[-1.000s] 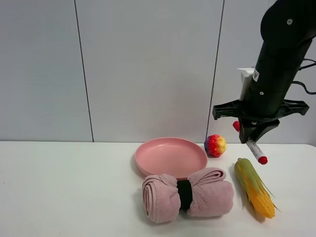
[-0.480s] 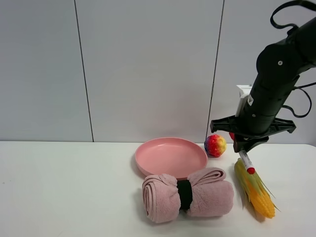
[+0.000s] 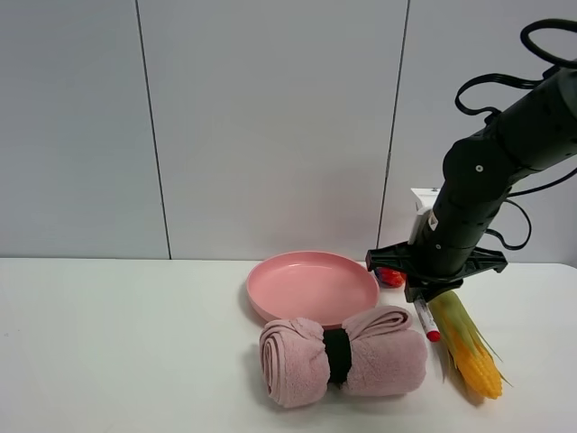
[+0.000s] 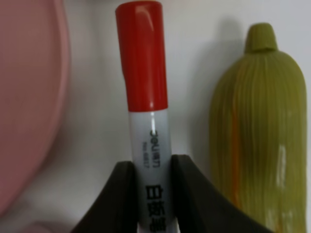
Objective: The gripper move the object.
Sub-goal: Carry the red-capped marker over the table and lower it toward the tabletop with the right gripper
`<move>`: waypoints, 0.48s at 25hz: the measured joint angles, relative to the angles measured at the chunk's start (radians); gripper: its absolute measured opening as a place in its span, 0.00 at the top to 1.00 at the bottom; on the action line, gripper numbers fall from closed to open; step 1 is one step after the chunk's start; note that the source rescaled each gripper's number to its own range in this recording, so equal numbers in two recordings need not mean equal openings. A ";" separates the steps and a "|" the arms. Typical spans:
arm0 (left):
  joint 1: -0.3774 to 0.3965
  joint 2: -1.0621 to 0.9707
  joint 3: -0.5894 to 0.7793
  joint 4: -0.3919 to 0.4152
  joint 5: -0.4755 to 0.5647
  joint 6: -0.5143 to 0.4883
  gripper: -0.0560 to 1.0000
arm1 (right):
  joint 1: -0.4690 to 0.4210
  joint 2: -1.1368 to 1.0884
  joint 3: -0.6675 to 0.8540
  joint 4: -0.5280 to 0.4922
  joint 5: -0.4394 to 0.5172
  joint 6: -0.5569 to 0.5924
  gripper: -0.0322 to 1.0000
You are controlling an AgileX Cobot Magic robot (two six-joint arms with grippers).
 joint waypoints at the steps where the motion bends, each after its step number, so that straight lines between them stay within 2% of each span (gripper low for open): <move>1: 0.000 0.000 0.000 0.000 0.000 0.000 0.00 | 0.000 0.008 0.000 0.000 -0.013 0.000 0.97; 6: 0.000 0.000 0.000 0.000 0.000 0.000 0.00 | 0.000 0.060 0.000 -0.013 -0.054 0.028 0.97; 12: 0.000 0.000 0.000 0.000 0.000 0.000 0.00 | 0.000 0.070 0.000 -0.085 -0.055 0.088 0.97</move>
